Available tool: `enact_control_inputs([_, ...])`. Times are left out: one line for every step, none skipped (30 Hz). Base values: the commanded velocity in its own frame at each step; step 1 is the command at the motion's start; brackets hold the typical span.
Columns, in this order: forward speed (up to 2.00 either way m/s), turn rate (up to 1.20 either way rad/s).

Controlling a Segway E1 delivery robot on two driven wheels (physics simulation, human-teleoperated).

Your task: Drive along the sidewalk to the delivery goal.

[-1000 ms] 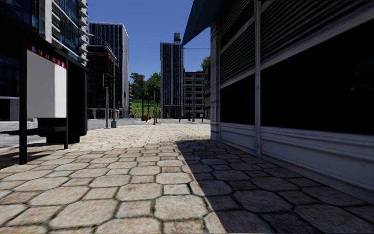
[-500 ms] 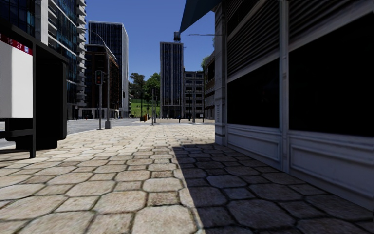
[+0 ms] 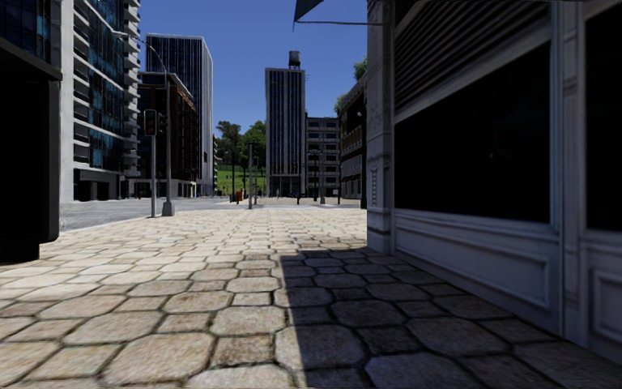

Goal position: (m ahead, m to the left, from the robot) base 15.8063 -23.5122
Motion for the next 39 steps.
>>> enact_control_inputs([2.00,0.00])
enact_control_inputs([2.00,0.00])
enact_control_inputs([2.00,0.00])
enact_control_inputs([2.00,0.00])
enact_control_inputs([2.00,0.00])
enact_control_inputs([2.00,0.00])
enact_control_inputs([2.00,0.00])
enact_control_inputs([2.00,0.00])
enact_control_inputs([2.00,0.00])
enact_control_inputs([2.00,0.00])
enact_control_inputs([2.00,0.00])
enact_control_inputs([2.00,0.00])
enact_control_inputs([2.00,0.00])
enact_control_inputs([2.00,0.00])
enact_control_inputs([2.00,0.00])
enact_control_inputs([2.00,0.00])
enact_control_inputs([2.00,0.00])
enact_control_inputs([2.00,0.00])
enact_control_inputs([2.00,0.00])
enact_control_inputs([2.00,0.00])
enact_control_inputs([2.00,0.00])
enact_control_inputs([2.00,0.00])
enact_control_inputs([2.00,0.00])
enact_control_inputs([2.00,0.00])
enact_control_inputs([2.00,0.00])
enact_control_inputs([2.00,0.00])
enact_control_inputs([2.00,0.00])
enact_control_inputs([2.00,0.00])
enact_control_inputs([2.00,0.00])
enact_control_inputs([2.00,0.00])
enact_control_inputs([2.00,0.00])
enact_control_inputs([2.00,0.00])
enact_control_inputs([2.00,0.00])
enact_control_inputs([2.00,0.00])
enact_control_inputs([2.00,0.00])
enact_control_inputs([2.00,0.00])
enact_control_inputs([2.00,0.00])
enact_control_inputs([2.00,0.00])
enact_control_inputs([2.00,0.00])
